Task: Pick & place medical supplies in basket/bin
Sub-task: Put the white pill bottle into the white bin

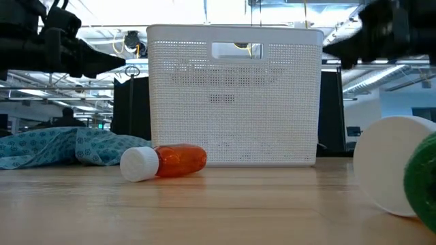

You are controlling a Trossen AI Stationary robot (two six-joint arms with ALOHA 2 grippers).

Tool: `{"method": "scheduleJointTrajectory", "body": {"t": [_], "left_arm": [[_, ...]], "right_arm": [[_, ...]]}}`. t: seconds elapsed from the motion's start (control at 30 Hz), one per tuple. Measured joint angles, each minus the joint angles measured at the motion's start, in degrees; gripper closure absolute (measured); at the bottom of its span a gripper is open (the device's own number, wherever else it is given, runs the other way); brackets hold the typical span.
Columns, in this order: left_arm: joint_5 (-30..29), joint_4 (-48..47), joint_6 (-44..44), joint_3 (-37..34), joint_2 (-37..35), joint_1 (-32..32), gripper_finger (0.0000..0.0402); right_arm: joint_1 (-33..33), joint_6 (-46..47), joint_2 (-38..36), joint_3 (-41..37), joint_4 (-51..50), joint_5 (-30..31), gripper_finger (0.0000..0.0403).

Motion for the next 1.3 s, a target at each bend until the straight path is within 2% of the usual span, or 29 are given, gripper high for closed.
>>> {"method": "scheduleJointTrajectory", "body": {"t": [0.13, 0.27, 0.4, 0.67, 0.87, 1.0, 1.1, 1.2, 1.3], "left_arm": [[0.0, 1.7, -0.1, 0.0, 0.0, 0.0, 0.0388], [-0.1, 2.1, -0.1, 0.0, 0.0, 0.0, 0.0399], [-0.1, 2.1, -0.4, 0.0, 0.0, 0.0, 0.039], [-0.1, 2.3, -0.5, 0.1, 0.0, 0.0, 0.0376], [-0.1, 2.3, -0.2, 0.1, 0.0, 0.0, 0.0376], [-0.1, 2.3, -0.1, 0.1, 0.0, 0.0, 0.0376], [-0.1, 2.4, -0.1, 0.1, 0.0, 0.0, 0.0376], [-0.1, 2.6, -0.1, 0.1, 0.0, 0.0, 0.0376], [-0.1, 2.6, 0.0, 0.1, 0.0, 0.0, 0.0376]], "right_arm": [[0.0, -0.8, 1.9, 14.5, -23.1, 9.6, 0.0403], [0.0, 1.4, 7.1, 27.6, -42.6, 15.5, 0.0403], [0.0, 9.5, 15.9, 36.3, -55.6, 21.9, 0.0403], [0.0, 26.0, 37.8, 49.6, -86.0, 28.7, 0.0403], [0.0, 32.7, 44.9, 49.1, -91.8, 27.2, 0.0403], [0.0, 36.6, 46.7, 46.3, -93.3, 24.0, 0.0403], [-0.1, 38.4, 46.7, 44.5, -92.8, 23.8, 0.0395], [-0.1, 39.7, 45.9, 42.8, -91.7, 23.9, 0.0361], [-0.1, 42.0, 44.4, 41.5, -88.0, 24.2, 0.0304]]}}
